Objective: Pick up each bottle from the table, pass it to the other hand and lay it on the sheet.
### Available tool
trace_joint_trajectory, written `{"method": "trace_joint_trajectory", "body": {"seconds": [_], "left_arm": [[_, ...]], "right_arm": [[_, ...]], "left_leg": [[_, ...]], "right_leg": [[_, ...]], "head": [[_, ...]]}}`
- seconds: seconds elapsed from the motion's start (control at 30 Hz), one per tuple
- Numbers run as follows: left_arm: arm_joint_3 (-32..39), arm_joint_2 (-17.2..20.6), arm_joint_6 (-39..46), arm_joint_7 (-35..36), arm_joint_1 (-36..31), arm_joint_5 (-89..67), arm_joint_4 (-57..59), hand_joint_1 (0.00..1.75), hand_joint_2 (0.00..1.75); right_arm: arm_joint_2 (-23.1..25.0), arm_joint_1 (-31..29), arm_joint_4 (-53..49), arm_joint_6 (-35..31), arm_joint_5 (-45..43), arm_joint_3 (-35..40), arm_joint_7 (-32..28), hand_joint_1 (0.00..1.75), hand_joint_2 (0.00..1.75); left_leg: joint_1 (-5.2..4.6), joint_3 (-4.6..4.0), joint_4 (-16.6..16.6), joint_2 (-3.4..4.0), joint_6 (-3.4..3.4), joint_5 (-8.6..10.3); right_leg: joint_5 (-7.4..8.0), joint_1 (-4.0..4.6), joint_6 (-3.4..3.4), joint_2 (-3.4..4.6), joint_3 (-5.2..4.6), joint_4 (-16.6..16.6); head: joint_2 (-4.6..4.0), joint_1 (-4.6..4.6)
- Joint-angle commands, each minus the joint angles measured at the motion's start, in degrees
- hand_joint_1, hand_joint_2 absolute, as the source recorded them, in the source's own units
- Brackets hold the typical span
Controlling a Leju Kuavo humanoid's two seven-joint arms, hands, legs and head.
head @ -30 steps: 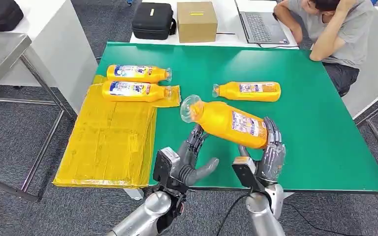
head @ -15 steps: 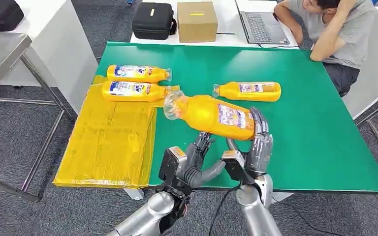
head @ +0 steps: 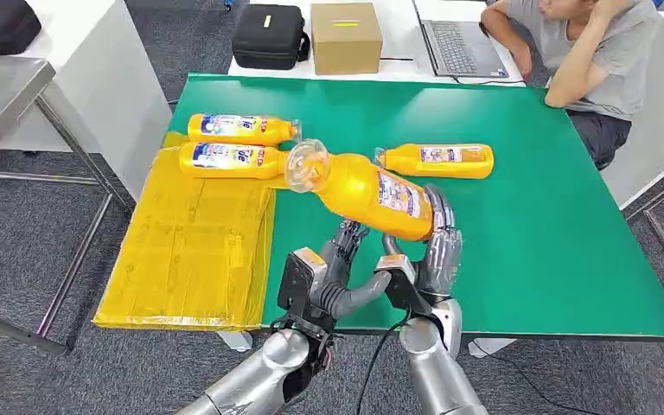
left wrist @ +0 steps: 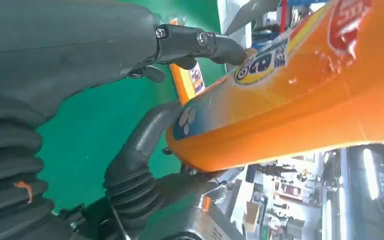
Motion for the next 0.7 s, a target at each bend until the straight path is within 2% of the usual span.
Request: {"method": "trace_joint_trajectory", "body": {"seconds": [0.03, 0.33, 0.53, 0.7], "left_arm": [[2.03, -0.36, 4.64, -2.03, -5.15, -0.47, 4.60, 0.00, 1.75], [3.37, 0.54, 7.52, -4.77, -4.45, -2.39, 5.86, 0.00, 1.75], [3.87, 0.93, 9.59, -5.86, -4.86, -4.03, 7.13, 0.00, 1.75], [4.45, 1.00, 10.02, -6.54, -4.89, -4.28, 7.30, 0.00, 1.75]], "right_arm": [[0.63, -0.74, 7.22, -0.07, 1.01, 5.27, -0.55, 1.75, 1.75], [-0.45, 0.91, 5.54, -0.07, 1.09, 4.50, -0.55, 1.75, 1.75], [-0.35, 0.81, 5.11, -0.07, 2.00, 2.84, -0.55, 1.75, 1.75], [-0.12, 1.64, 5.46, -0.07, 2.24, 3.27, -0.55, 1.75, 1.75]], "left_leg": [[0.08, 0.17, 0.01, 0.05, -0.12, -0.08], [0.10, 0.43, 0.02, 0.05, -0.20, -0.20], [0.05, 0.19, -0.04, 0.01, -0.11, -0.06], [0.08, 0.33, 0.00, 0.04, -0.17, -0.14]], "right_leg": [[-0.07, 0.09, -0.11, 0.00, 0.17, -0.01], [-0.21, 0.12, -0.19, -0.04, 0.42, 0.02], [-0.06, 0.06, -0.10, -0.03, 0.18, -0.04], [-0.14, 0.10, -0.16, -0.02, 0.32, 0.01]], "head": [[0.00, 0.02], [0.00, 0.02], [0.00, 0.02], [0.00, 0.04]]}}
